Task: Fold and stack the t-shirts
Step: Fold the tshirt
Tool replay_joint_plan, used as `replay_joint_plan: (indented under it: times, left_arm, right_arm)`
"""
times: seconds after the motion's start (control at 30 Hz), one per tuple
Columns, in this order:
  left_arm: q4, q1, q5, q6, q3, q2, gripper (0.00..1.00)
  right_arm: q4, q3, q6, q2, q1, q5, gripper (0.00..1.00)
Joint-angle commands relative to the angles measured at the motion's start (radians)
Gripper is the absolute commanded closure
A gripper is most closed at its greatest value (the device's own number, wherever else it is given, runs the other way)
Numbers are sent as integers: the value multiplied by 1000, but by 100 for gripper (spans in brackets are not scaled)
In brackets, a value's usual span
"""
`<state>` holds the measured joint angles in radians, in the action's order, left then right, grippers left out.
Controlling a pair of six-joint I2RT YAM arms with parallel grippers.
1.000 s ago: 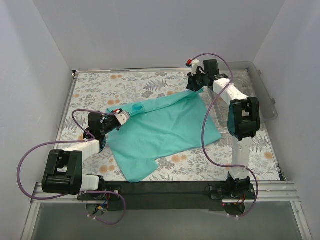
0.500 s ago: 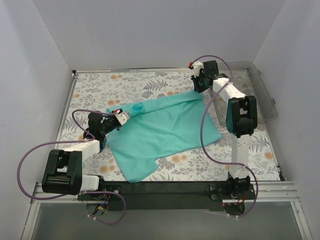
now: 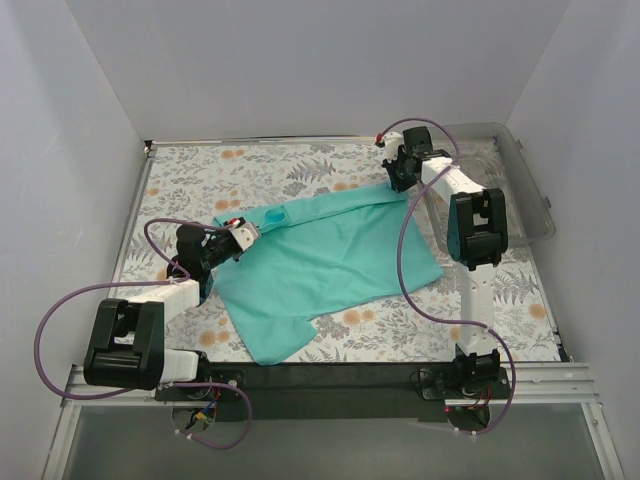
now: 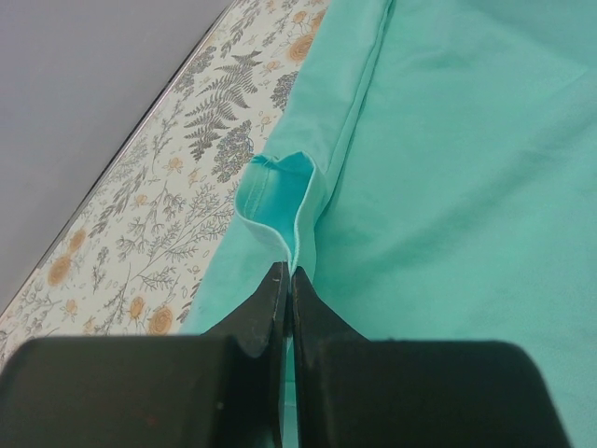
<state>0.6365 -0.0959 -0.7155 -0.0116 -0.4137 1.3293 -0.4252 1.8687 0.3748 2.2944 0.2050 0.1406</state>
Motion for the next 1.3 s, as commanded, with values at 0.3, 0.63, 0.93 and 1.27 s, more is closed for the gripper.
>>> replay_joint_plan:
  times: [0.3,0.63,0.93,1.27]
  left_arm:
    - [-9,-8,-2,4,10,-58,100]
    - [-8,-11,2,4,18,-67,100]
    - [-11,-11,8,4,29,-79,100]
    - [-4,-11,13,5,35,-91,100]
  right_arm:
    - [-1,-49,64,-153,-21,43,91]
    - [6,-98,87,-182,13,155,86]
    - [-59,-22,47,-56,22,87,87]
    - [-99,-88,82,-32,22,45,91]
